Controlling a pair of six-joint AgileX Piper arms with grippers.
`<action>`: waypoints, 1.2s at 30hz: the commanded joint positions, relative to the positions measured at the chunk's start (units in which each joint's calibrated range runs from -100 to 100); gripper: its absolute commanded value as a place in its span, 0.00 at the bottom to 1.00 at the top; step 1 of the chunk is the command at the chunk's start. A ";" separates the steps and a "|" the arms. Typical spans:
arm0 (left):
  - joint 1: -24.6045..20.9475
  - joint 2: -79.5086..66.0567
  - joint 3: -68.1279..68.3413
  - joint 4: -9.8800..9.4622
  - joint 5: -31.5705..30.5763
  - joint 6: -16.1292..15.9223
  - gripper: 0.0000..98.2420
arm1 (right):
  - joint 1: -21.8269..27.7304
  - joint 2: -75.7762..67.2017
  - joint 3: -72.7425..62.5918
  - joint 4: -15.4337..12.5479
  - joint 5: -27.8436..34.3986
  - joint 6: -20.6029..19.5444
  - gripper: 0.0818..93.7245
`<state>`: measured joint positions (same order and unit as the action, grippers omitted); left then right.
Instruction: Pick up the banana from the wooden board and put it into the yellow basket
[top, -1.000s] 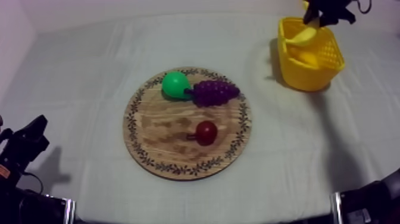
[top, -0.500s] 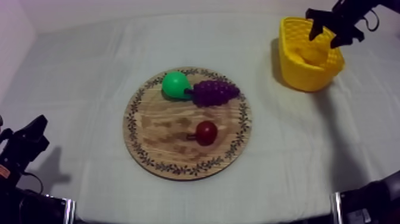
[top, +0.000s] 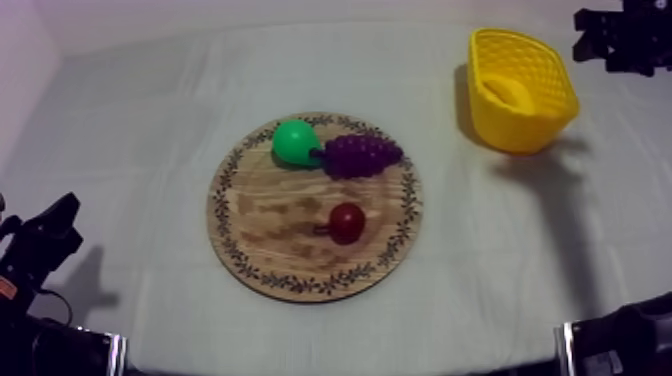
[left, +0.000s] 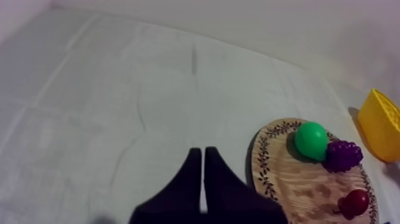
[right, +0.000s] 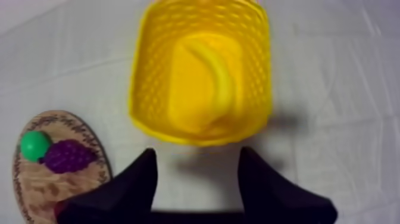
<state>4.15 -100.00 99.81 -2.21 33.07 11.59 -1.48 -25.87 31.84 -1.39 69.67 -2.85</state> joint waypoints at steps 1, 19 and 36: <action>0.01 0.00 -0.03 0.04 -0.01 0.01 0.00 | -0.81 -11.80 4.05 0.54 -2.57 -0.09 0.35; 0.01 0.00 -0.03 0.04 -0.01 -0.01 0.00 | 0.03 -49.72 52.92 0.93 -30.50 3.81 0.03; 0.01 0.00 -0.03 0.04 -0.01 0.01 0.00 | 5.69 -69.53 67.62 0.15 -30.59 7.18 0.00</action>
<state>4.15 -100.00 99.81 -2.21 33.07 11.59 3.95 -95.35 99.39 -1.43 38.95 1.48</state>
